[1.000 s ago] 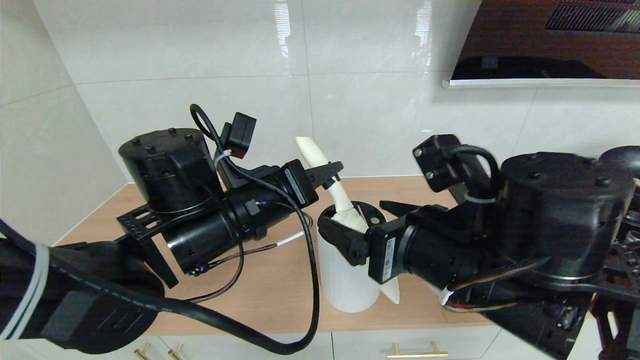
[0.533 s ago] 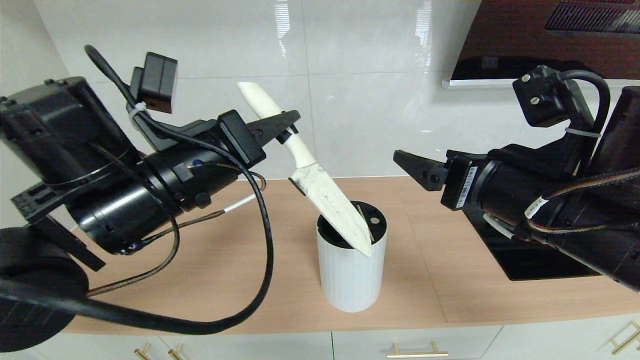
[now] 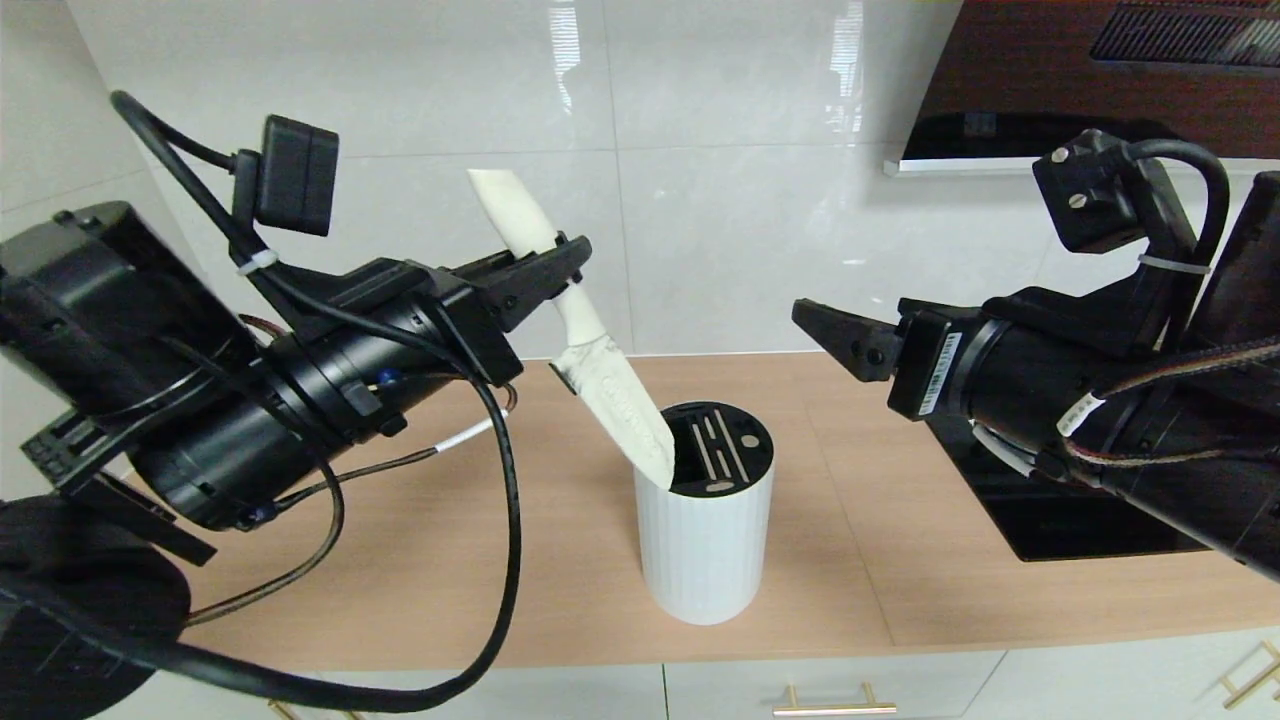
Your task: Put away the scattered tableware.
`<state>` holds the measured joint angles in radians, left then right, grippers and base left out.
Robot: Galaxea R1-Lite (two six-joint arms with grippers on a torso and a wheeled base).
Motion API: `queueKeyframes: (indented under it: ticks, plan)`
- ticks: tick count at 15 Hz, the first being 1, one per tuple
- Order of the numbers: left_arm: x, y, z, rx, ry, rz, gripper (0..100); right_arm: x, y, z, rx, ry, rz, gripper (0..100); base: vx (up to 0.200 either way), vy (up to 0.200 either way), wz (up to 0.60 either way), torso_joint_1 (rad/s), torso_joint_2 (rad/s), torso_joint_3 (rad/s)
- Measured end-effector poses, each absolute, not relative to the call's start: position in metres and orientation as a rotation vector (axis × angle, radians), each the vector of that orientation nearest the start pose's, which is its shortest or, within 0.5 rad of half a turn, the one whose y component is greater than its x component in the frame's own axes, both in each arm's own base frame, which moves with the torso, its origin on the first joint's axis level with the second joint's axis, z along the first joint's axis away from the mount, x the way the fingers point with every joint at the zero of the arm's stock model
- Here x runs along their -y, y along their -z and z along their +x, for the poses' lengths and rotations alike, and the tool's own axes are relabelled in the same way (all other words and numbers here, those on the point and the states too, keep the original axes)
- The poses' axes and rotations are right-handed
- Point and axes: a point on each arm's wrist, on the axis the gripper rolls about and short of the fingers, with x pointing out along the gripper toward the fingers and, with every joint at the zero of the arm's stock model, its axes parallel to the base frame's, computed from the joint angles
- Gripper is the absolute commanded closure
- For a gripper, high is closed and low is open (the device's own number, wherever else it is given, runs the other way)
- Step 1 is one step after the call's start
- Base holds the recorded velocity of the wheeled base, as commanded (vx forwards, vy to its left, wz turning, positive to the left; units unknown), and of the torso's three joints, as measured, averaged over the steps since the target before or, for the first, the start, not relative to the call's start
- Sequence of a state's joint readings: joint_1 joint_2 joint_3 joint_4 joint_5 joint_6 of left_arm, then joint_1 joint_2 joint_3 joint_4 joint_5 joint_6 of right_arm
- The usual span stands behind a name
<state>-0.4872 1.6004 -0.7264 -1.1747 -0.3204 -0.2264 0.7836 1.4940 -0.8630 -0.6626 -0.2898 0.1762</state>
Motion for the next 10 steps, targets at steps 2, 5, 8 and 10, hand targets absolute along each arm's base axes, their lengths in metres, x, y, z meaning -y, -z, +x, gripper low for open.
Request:
queueKeyframes:
  ticks: [2, 5, 8, 10]
  plan:
    - [0.139, -0.24, 0.245, 0.31, 0.833, -0.185, 100, -0.182, -0.258, 0.192, -0.022, -0.495, 0.184, 0, 0.0, 0.0, 0.0, 0.0, 0.0, 0.0]
    - [0.148, -0.244, 0.258, 0.342, 0.846, -0.176, 100, -0.183, -0.257, 0.193, -0.027, -0.493, 0.181, 0, 0.0, 0.0, 0.0, 0.0, 0.0, 0.0]
    - [0.154, -0.248, 0.265, 0.304, 0.847, -0.141, 100, -0.182, -0.256, 0.192, -0.023, -0.49, 0.159, 0, 0.0, 0.0, 0.0, 0.0, 0.0, 0.0]
    - [0.156, -0.243, 0.268, 0.305, 0.844, -0.079, 100, -0.181, -0.255, 0.191, -0.026, -0.487, 0.154, 0, 0.0, 0.0, 0.0, 0.0, 0.0, 0.0]
